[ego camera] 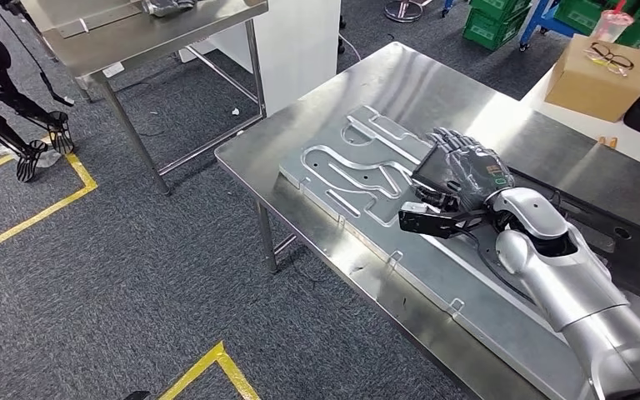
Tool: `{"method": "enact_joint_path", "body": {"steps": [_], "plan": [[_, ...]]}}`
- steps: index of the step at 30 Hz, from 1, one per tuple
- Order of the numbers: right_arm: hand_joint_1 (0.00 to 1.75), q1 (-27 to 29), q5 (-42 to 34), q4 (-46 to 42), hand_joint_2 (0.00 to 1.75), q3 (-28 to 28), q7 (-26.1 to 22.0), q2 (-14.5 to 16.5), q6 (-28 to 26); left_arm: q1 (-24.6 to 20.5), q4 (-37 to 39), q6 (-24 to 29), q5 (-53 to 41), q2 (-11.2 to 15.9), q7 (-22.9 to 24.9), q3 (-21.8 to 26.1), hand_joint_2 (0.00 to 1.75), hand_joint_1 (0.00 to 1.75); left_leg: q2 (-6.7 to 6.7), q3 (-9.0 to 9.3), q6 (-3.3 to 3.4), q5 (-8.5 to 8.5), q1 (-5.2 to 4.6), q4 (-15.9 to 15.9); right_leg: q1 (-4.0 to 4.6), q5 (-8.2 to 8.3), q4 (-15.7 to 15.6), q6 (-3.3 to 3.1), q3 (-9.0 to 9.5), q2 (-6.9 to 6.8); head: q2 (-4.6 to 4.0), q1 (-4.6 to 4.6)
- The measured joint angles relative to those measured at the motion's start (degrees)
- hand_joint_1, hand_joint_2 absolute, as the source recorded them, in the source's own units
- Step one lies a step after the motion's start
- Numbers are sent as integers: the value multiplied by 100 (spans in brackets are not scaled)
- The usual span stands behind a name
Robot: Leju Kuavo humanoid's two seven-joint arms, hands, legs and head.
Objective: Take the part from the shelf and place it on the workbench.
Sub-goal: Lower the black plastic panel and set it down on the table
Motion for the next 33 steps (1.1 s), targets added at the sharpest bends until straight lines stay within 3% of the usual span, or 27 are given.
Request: {"method": "enact_joint_path", "body": {"steps": [2, 3, 5, 7, 8, 9, 10, 12, 14, 15, 17, 19, 21, 23, 24, 25, 27, 28, 30, 31, 33], "plan": [[0, 1, -2, -81, 0, -27, 4, -12, 0, 10, 0, 3, 0, -11, -1, 6, 0, 0, -8, -17, -87, 55, 15, -28, 6, 98, -46, -61, -37, -14, -1, 9], [0, 2, -3, -116, 0, -32, 7, -13, 0, 15, 0, 2, -1, -17, -1, 7, 0, 0, -2, -45, -120, -1, 19, 4, -5, 161, -94, -109, -53, -26, -1, 3], [0, 4, -13, -187, 0, -40, 10, -18, 1, 18, -1, 6, -7, -23, -2, 8, 0, 0, 25, -185, -168, -410, 26, 383, -32, 310, -185, -205, -122, -58, -1, -15], [0, 13, -34, -261, 0, -52, 12, -27, 5, 20, -1, 9, -29, -26, -4, 9, 0, 0, 45, -374, -215, -943, 29, 1104, -22, 416, -189, -243, -247, -74, -1, -28], [0, 29, -47, -305, 0, -57, 13, -31, 8, 21, -1, 9, -41, -26, -8, 10, 0, 0, 49, -423, -240, -1072, 39, 1413, -21, 459, -176, -236, -318, -77, -1, -30], [0, 52, -62, -360, 0, -60, 12, -37, 12, 21, 0, 9, -53, -27, -11, 10, 0, 0, 54, -394, -264, -1080, 53, 1572, -23, 500, -157, -223, -388, -82, -1, -30], [0, 80, -75, -423, 0, -61, 11, -47, 17, 20, -1, 9, -62, -28, -15, 10, 0, 0, 58, -265, -285, -987, 72, 1528, -29, 537, -132, -201, -458, -87, -1, -30], [0, 125, -96, -576, 0, -67, 10, -82, 30, 14, -2, 9, -69, -29, -22, 11, 0, 0, 77, 249, -328, -770, 114, 903, -49, 587, -48, -148, -588, -101, -1, -31], [0, 149, -109, -742, 0, -83, 10, -134, 45, 5, -2, 10, -72, -34, -30, 13, 0, 0, 72, 679, -307, -762, 102, 258, -48, 614, 52, -85, -702, -110, 0, -43], [0, 168, -115, -829, 0, -89, 10, -157, 59, 4, -2, 15, -72, -39, -33, 16, 0, 0, 63, 751, -263, -814, 90, 102, -37, 628, 83, -52, -737, -115, 0, -47], [0, 269, -134, -1061, 87, -95, 23, -203, 118, 21, 0, 50, -76, -46, -30, 28, 0, 0, 35, 705, -117, -802, 67, 60, -36, 675, 75, 28, -760, -127, 0, -42], [0, 447, -163, -1332, 175, -95, 33, -250, 171, 40, -1, 135, -96, -48, 52, 47, 0, 0, 15, 667, 17, -737, 59, 32, -58, 558, 182, 85, -819, -113, -1, -29], [0, 667, -160, -1522, 175, -92, -1, -277, 116, 71, -2, 201, -117, -44, 165, 74, 0, 0, -19, 604, 106, -649, 42, 22, -62, 138, 716, 96, -1022, -82, -1, -13], [0, 893, -118, -1663, 175, -80, -44, -278, -15, 118, -2, 214, -133, -41, 210, 115, 0, 0, -80, 508, 144, -578, 2, 28, -50, -277, 1442, 81, -1262, -67, -1, -8], [0, 999, -99, -1756, 175, -68, -54, -277, -62, 137, -2, 219, -145, -41, 217, 138, 0, 0, -128, 468, 152, -547, -23, 32, -35, -348, 1630, 58, -1291, -58, -1, -8], [0, 1083, -84, -1873, 175, -53, -53, -277, -86, 149, -2, 224, -157, -41, 226, 159, 0, 0, -184, 440, 157, -523, -48, 36, -14, -306, 1599, 20, -1212, -41, -1, -8], [0, 1180, -59, -2151, 175, -21, -32, -275, -97, 157, -2, 239, -175, -44, 242, 195, 0, 0, -306, 417, 162, -489, -99, 39, 51, -5, 961, -126, -783, 97, -1, -7], [0, 1196, -47, -2298, 175, -4, -12, -272, -101, 155, -2, 245, -182, -60, 251, 211, 0, 0, -354, 406, 154, -472, -108, 35, 61, 111, 596, -232, -560, 261, -1, -18], [0, 1203, -25, -2575, 175, 49, 37, -243, -119, 142, -8, 263, -200, -76, 268, 244, 0, 0, -449, 367, 103, -425, -64, 23, 97, 224, 139, -388, -328, 508, 1, -43], [0, 1208, -13, -2693, 175, 86, 58, -220, -128, 137, -10, 269, -210, -82, 274, 260, 0, 0, -496, 342, 67, -399, -27, 11, 103, 224, 93, -421, -309, 540, 1, -46], [0, 1219, 3, -2863, 175, 151, 92, -167, -142, 128, -14, 276, -228, -79, 277, 283, 0, 0, -603, 330, -2, -356, 6, -30, 139, 257, 9, -438, -277, 444, 1, -20]]}}
